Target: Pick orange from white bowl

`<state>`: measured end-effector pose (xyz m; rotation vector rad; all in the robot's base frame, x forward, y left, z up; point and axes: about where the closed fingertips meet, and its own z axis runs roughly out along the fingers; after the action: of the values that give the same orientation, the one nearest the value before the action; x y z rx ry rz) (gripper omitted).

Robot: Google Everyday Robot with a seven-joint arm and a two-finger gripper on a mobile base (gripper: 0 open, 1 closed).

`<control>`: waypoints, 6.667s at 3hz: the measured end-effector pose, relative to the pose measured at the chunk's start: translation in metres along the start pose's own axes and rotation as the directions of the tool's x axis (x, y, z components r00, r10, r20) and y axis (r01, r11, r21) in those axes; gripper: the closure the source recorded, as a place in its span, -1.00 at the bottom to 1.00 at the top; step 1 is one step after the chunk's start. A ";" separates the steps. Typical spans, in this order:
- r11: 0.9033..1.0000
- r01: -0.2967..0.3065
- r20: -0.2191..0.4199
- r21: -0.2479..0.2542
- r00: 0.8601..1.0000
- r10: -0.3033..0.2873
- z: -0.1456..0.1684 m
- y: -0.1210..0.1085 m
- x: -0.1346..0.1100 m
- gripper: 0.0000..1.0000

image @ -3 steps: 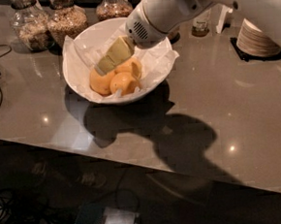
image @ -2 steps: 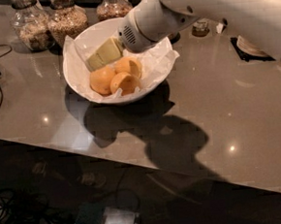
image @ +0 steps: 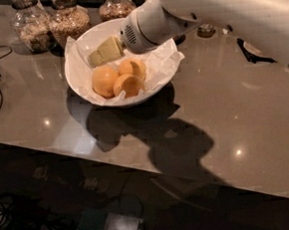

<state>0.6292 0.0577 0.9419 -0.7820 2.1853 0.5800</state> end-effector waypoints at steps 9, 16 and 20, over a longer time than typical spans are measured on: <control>0.968 0.052 -0.256 0.244 0.967 0.012 -0.012 0.008 0.006 -0.74; 0.950 -0.136 -0.336 0.280 0.913 0.230 0.031 0.002 0.077 -0.60; 0.935 -0.173 -0.315 0.310 0.909 0.273 0.033 -0.007 0.088 -0.50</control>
Offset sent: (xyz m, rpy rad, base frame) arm -0.0624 -0.1148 -0.0427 -0.0799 -0.0278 -0.5233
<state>0.6019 0.0415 0.8532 -0.5143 2.6424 0.2424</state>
